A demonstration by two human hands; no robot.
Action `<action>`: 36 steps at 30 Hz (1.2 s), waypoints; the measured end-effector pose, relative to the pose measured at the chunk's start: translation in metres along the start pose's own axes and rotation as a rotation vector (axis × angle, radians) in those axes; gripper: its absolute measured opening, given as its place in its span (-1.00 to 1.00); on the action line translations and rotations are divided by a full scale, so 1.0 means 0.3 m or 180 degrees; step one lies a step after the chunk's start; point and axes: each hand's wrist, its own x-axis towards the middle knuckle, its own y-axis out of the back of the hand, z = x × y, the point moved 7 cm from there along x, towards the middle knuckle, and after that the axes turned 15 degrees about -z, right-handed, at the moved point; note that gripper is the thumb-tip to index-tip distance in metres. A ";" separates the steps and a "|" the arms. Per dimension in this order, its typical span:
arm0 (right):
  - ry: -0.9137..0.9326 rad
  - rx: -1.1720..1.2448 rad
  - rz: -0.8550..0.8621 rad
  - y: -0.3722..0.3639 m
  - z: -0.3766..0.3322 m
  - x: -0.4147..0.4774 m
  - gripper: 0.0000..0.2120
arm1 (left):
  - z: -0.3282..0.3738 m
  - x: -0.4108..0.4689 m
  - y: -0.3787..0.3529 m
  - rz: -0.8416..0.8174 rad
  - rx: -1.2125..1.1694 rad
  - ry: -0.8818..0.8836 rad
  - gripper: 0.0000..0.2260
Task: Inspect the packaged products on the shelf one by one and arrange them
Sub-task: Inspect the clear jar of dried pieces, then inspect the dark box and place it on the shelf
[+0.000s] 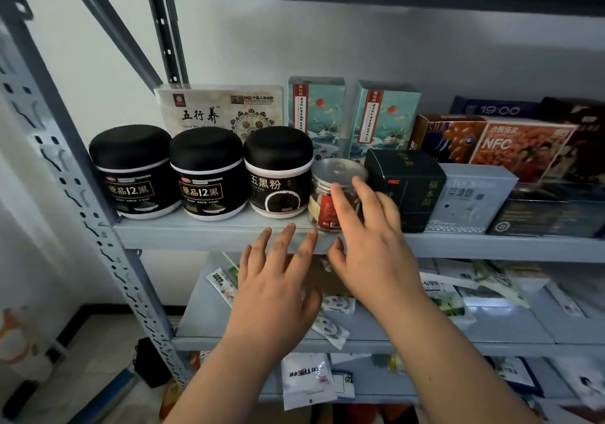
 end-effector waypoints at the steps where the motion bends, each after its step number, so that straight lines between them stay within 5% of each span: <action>1: -0.0009 -0.0034 -0.0066 -0.003 -0.005 0.006 -0.17 | 0.002 -0.005 -0.006 -0.0044 0.0092 -0.0002 -0.35; 13: 0.0277 -0.0040 -0.0478 0.007 0.001 0.020 -0.18 | 0.030 -0.040 -0.018 -0.0159 0.0693 0.0085 -0.28; 20: 0.0551 0.0259 0.0330 0.085 0.177 -0.092 -0.29 | 0.154 0.041 0.041 0.0213 0.0618 -0.0087 -0.27; 26: 0.0207 0.0167 0.0246 0.116 0.422 -0.087 -0.21 | 0.364 0.204 0.153 0.0504 0.0602 -0.0650 -0.34; 28: 0.0136 0.0050 0.0218 0.123 0.488 -0.076 -0.19 | 0.420 0.294 0.198 0.0310 0.0629 -0.0648 -0.29; 33: 0.0146 -0.0155 0.0205 0.127 0.579 -0.057 -0.19 | 0.445 0.556 0.208 -0.1173 0.1201 -0.0323 -0.17; 36: 0.0314 -0.0160 0.0295 0.133 0.592 -0.057 -0.19 | 0.450 0.605 0.219 -0.1573 0.0770 -0.0170 -0.17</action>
